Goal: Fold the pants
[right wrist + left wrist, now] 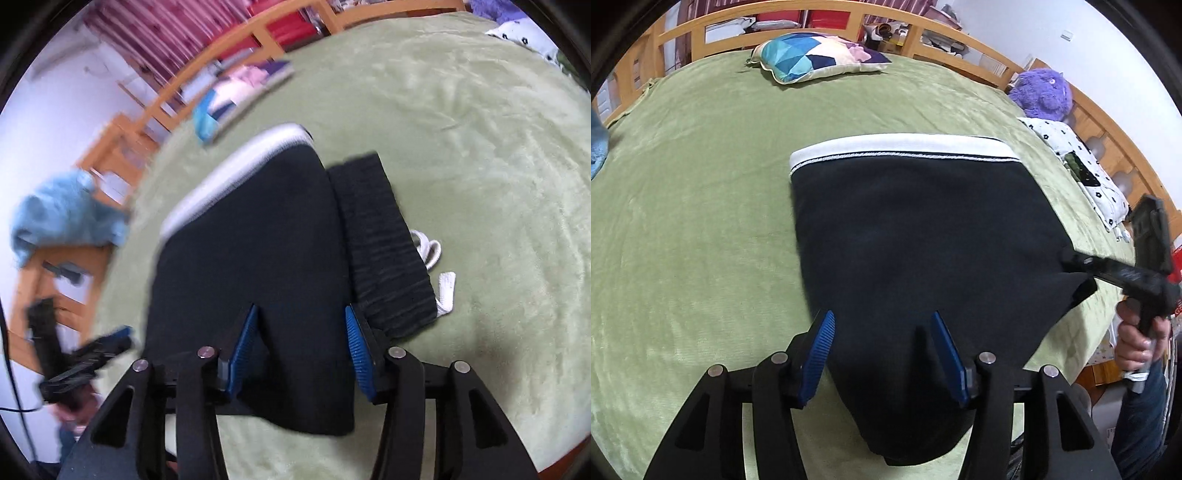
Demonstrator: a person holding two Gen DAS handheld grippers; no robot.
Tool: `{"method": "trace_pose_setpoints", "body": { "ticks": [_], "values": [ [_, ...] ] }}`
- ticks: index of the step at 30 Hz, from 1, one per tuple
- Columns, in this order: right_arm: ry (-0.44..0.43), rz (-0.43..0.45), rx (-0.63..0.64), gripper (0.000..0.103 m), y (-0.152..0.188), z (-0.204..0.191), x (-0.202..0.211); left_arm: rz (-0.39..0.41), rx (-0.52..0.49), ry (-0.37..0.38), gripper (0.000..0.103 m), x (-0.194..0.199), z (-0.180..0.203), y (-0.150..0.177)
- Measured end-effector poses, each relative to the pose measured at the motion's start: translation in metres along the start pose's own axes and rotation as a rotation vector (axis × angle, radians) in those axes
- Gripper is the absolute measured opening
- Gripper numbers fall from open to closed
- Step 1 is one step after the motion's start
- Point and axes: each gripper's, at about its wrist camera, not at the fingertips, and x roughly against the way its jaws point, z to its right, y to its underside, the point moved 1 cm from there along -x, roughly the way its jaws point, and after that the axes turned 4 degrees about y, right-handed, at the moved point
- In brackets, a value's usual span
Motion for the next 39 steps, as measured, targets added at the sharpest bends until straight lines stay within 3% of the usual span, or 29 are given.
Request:
{"method": "trace_pose_setpoints", "body": {
  "ticks": [1, 4, 6, 8, 11, 13, 15, 20, 23, 27, 30, 35, 39],
  "values": [
    [0.032, 0.003, 0.036, 0.022, 0.002, -0.005, -0.003, 0.004, 0.004, 0.001, 0.053, 0.001, -0.001, -0.001],
    [0.010, 0.092, 0.097, 0.016, 0.002, -0.014, 0.018, 0.015, 0.019, 0.020, 0.053, 0.004, -0.004, -0.003],
    [-0.055, 0.200, 0.058, 0.016, -0.003, -0.010, 0.049, 0.028, 0.017, 0.042, 0.053, 0.008, -0.005, -0.007],
    [-0.038, 0.234, 0.046, 0.016, -0.008, -0.003, 0.064, 0.039, 0.016, 0.052, 0.053, 0.011, -0.004, -0.010],
    [0.061, 0.136, 0.038, 0.019, -0.004, 0.015, 0.035, 0.045, 0.028, 0.083, 0.053, 0.009, -0.001, -0.012],
    [0.117, 0.045, 0.035, 0.032, 0.008, 0.028, 0.004, 0.028, 0.041, 0.120, 0.053, 0.002, 0.003, -0.012],
    [0.126, 0.051, 0.038, 0.033, 0.016, 0.033, 0.006, 0.003, 0.025, 0.119, 0.053, -0.004, 0.010, -0.009],
    [0.141, 0.214, 0.119, 0.033, 0.030, 0.006, 0.059, -0.018, 0.015, 0.120, 0.053, -0.006, 0.015, 0.000],
    [0.069, 0.187, 0.184, 0.033, 0.040, -0.013, 0.053, -0.070, -0.005, 0.106, 0.053, -0.012, 0.022, 0.019],
    [0.151, 0.066, 0.210, 0.033, 0.062, -0.011, 0.013, -0.127, -0.038, 0.070, 0.058, -0.024, 0.030, 0.060],
    [0.129, 0.044, 0.153, 0.033, 0.069, 0.006, 0.005, -0.106, -0.089, 0.031, 0.059, -0.024, 0.038, 0.074],
    [0.174, 0.027, 0.238, 0.033, 0.062, -0.005, 0.021, -0.092, -0.079, 0.085, 0.059, -0.006, 0.030, 0.052],
    [0.164, 0.154, 0.198, 0.033, 0.035, 0.003, 0.055, -0.021, -0.085, 0.047, 0.059, -0.003, 0.017, 0.012]
  ]
}}
